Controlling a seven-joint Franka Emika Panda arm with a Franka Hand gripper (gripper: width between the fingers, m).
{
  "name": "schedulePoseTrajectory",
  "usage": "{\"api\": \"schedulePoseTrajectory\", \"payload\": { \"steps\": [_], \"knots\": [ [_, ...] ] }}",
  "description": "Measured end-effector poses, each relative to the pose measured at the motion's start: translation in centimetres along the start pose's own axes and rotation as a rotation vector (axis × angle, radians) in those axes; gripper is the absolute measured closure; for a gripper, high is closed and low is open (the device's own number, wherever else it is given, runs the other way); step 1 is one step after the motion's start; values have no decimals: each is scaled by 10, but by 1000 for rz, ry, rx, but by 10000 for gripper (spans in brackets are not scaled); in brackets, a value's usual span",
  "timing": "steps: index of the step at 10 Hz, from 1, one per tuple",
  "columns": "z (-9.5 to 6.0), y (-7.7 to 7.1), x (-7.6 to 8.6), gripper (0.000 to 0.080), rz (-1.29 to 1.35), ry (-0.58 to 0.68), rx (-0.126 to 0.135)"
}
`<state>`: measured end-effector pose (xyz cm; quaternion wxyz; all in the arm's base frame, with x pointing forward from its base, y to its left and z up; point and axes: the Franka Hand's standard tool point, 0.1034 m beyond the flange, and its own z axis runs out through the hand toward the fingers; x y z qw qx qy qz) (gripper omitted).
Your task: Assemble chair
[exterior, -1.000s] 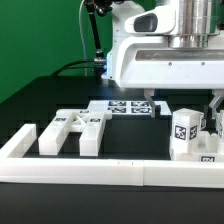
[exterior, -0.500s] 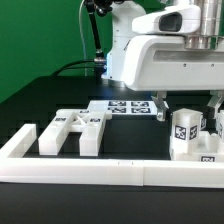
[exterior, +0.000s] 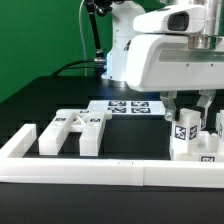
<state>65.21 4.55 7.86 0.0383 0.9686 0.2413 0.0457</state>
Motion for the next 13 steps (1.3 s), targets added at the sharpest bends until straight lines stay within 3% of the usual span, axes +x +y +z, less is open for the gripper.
{"api": "schedulePoseTrajectory", "payload": {
  "steps": [3,8,13],
  "knots": [
    [0,0,0,508,33,1,1],
    [-1,0,0,508,584,3,12],
    [-1,10,-5,508,908,0,-3]
  ]
}}
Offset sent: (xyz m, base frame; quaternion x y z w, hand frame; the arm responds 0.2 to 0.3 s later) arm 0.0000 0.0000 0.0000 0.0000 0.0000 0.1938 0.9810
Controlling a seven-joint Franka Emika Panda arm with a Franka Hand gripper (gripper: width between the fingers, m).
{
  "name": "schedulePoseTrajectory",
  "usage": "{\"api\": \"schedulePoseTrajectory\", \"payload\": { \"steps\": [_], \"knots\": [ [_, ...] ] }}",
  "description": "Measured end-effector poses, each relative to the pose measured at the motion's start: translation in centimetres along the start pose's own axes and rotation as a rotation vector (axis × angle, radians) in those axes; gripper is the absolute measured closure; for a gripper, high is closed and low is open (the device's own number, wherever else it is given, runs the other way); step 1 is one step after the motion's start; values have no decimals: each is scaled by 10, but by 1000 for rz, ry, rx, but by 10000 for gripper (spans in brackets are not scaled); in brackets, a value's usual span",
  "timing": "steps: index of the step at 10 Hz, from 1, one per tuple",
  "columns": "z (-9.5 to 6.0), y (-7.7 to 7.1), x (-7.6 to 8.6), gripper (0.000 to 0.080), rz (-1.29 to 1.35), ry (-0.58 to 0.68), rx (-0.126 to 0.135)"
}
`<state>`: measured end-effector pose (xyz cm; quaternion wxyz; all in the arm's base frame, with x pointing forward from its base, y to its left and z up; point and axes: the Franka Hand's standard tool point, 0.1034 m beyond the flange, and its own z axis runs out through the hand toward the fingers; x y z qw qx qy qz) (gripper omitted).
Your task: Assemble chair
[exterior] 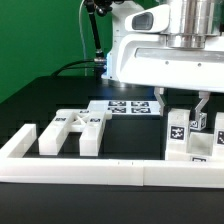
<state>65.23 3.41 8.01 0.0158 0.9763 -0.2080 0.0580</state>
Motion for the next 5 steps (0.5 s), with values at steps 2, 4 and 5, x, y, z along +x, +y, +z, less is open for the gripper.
{"api": "schedulePoseTrajectory", "payload": {
  "steps": [2,4,5],
  "knots": [
    [0,4,3,508,82,4,-6],
    [0,4,2,277,72,4,-5],
    [-1,3,2,179,69,5,-4]
  ]
}}
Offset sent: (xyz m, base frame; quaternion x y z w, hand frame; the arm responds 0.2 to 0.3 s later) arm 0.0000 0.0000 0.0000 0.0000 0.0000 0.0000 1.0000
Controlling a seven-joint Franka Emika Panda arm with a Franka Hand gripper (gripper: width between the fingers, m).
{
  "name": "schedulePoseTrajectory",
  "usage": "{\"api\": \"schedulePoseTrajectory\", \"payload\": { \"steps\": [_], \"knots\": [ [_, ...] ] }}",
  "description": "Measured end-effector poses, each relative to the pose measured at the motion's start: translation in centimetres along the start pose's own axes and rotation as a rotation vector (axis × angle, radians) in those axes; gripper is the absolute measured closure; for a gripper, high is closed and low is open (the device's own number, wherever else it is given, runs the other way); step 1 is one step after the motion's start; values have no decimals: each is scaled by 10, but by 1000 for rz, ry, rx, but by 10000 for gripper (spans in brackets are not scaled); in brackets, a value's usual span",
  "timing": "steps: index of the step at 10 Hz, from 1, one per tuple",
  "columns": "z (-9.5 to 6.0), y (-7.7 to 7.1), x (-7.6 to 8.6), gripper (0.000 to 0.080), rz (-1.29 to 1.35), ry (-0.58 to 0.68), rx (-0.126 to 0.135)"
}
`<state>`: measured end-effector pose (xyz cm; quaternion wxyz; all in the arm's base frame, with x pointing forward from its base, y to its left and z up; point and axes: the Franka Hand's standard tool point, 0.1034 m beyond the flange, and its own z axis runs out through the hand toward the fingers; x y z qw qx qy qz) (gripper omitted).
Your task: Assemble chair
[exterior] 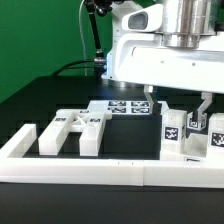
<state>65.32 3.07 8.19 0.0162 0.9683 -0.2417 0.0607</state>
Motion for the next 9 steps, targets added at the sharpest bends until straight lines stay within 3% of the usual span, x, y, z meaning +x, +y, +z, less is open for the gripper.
{"api": "schedulePoseTrajectory", "payload": {
  "steps": [5,7,9],
  "knots": [
    [-12,-10,-5,150,-49,21,18],
    [-10,-15,-16,150,-92,69,45],
    [-9,-15,-16,150,-81,84,59]
  ]
}}
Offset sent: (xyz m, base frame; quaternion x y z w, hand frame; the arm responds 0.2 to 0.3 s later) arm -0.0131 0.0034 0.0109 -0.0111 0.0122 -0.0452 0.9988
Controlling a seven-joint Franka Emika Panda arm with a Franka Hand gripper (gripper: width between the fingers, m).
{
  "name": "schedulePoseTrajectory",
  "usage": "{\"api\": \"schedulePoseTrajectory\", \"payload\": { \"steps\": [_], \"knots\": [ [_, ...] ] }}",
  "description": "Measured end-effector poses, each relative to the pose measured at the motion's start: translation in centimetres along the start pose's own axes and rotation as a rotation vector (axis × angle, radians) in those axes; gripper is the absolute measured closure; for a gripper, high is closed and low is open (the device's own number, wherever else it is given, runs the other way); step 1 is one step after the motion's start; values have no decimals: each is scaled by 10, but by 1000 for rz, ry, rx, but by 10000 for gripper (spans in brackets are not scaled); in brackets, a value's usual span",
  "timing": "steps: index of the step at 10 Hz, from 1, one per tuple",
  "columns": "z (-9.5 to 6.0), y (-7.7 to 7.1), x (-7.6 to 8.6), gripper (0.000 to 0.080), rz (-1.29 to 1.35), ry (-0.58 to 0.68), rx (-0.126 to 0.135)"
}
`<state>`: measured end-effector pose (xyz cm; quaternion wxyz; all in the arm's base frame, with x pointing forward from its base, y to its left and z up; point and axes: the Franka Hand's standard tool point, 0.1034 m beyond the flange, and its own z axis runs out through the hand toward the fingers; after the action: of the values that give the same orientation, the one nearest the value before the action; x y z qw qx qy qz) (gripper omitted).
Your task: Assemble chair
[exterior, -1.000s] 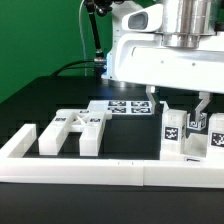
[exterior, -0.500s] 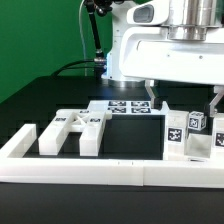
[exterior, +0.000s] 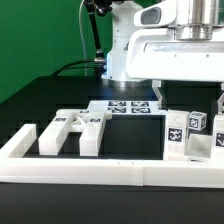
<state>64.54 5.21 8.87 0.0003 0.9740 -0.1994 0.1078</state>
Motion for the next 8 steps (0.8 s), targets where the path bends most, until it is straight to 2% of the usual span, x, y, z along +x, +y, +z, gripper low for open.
{"api": "schedulePoseTrajectory", "payload": {
  "steps": [3,7,8],
  "knots": [
    [0,0,0,150,-5,2,3],
    [2,0,-5,150,-100,131,57],
    [2,0,-5,150,-88,132,61]
  ]
}}
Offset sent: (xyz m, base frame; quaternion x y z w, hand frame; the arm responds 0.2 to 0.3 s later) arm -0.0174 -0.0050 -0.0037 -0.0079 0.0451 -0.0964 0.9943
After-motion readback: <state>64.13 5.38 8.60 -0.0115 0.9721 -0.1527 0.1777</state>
